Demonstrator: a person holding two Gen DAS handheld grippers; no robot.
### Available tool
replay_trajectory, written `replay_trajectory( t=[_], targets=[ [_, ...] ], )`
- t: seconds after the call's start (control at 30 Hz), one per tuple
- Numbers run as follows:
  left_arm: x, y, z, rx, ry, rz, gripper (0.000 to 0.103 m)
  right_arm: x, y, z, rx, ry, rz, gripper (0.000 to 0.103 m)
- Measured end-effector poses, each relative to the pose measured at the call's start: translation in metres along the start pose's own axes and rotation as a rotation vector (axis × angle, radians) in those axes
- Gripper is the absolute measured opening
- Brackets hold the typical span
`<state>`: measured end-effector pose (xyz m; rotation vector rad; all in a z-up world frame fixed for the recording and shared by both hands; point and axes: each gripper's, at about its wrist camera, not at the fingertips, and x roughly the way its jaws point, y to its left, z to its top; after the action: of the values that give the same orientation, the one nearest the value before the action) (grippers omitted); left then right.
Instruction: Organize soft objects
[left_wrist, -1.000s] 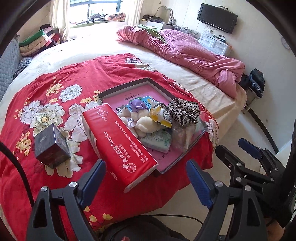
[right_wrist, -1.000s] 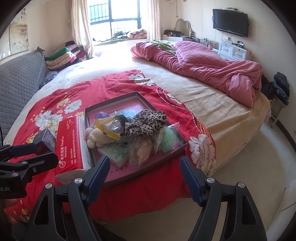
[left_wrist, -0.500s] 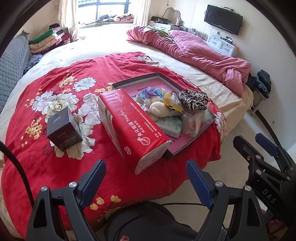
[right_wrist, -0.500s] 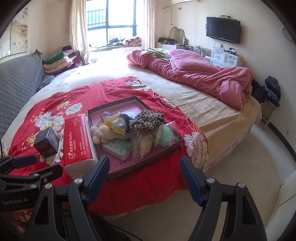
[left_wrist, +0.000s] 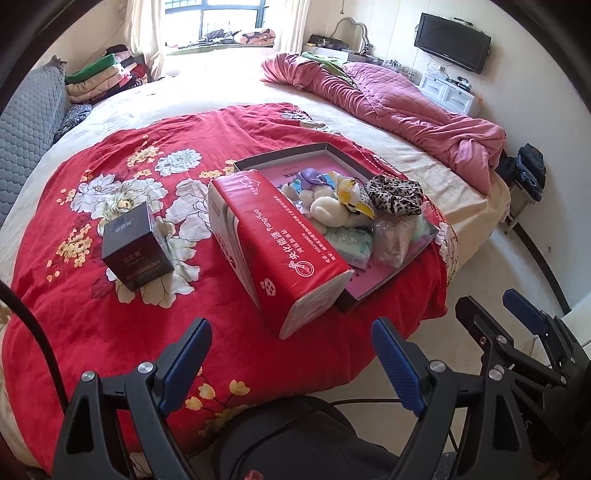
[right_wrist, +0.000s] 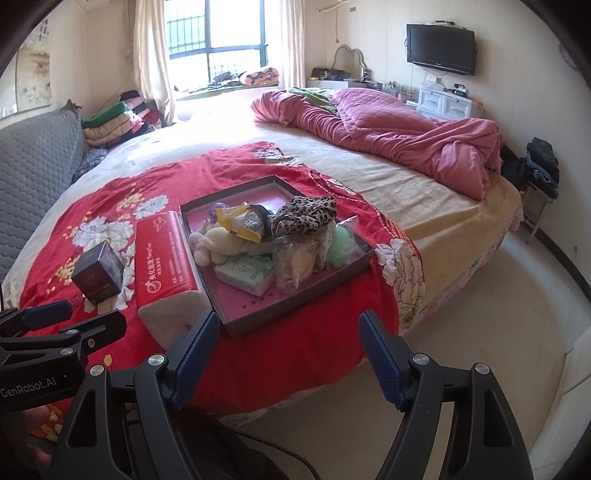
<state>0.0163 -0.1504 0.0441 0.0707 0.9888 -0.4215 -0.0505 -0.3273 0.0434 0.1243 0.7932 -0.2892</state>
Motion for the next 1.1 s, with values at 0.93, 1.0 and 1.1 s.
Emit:
replay_trajectory(
  t=[0.93,1.0,1.1],
  targets=[
    [0.0058,0.0035,-0.0044,-0.008,0.029,0.020,0.088,0.0008,0.0003,-0.0017,0.005,0.009,-0.011,0.079],
    [0.0063,0.0041,-0.0049,-0.009,0.031,0.021,0.088,0.0019,0.0008,-0.0018,0.005,0.013,-0.012,0.079],
    [0.0066,0.0041,-0.0052,-0.011,0.032,0.023,0.088,0.0029,0.0011,-0.0020,0.004,0.016,-0.012,0.079]
  ],
)
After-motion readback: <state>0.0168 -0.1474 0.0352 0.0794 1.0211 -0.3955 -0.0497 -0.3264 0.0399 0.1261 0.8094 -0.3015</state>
